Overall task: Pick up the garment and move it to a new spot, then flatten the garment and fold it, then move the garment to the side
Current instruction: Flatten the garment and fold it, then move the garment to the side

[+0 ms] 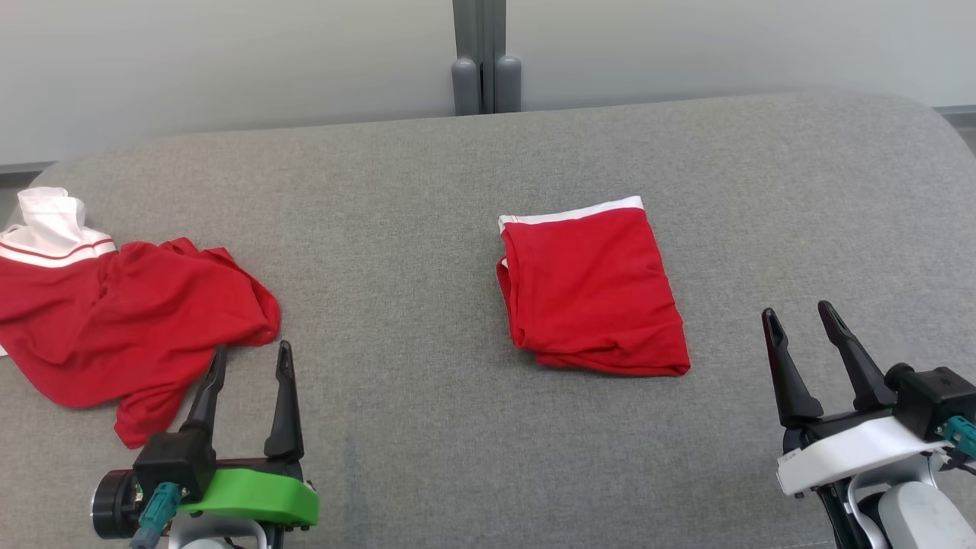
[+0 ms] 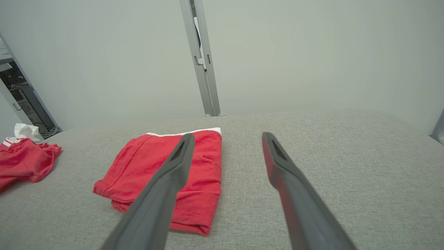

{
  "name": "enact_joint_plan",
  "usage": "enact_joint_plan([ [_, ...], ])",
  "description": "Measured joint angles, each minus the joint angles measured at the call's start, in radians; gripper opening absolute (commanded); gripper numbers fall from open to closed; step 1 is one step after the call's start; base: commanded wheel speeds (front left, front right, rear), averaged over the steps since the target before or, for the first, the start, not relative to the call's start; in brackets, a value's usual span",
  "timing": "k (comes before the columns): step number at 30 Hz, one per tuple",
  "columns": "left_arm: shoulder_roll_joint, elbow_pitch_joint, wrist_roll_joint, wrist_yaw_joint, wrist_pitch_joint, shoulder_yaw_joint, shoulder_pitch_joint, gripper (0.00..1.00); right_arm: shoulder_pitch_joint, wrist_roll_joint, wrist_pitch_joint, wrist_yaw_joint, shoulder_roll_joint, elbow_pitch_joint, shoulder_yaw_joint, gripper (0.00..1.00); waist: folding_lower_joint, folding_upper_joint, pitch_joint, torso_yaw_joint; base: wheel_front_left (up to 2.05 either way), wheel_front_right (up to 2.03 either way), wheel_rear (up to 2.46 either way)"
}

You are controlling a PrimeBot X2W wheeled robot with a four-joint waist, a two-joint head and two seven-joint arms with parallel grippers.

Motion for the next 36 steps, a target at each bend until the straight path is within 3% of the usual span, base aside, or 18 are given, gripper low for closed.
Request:
enact_joint_plan([
  [36, 0.028, -0.023, 0.016, 0.006, 0.023, 0.032, 0.060, 1.00, 0.069, -0.048, 0.000, 0.000, 0.044, -0.017, -0.058, 1.00, 0.0000, 0.0000, -0.056, 0.025, 0.00, 0.00, 0.00],
])
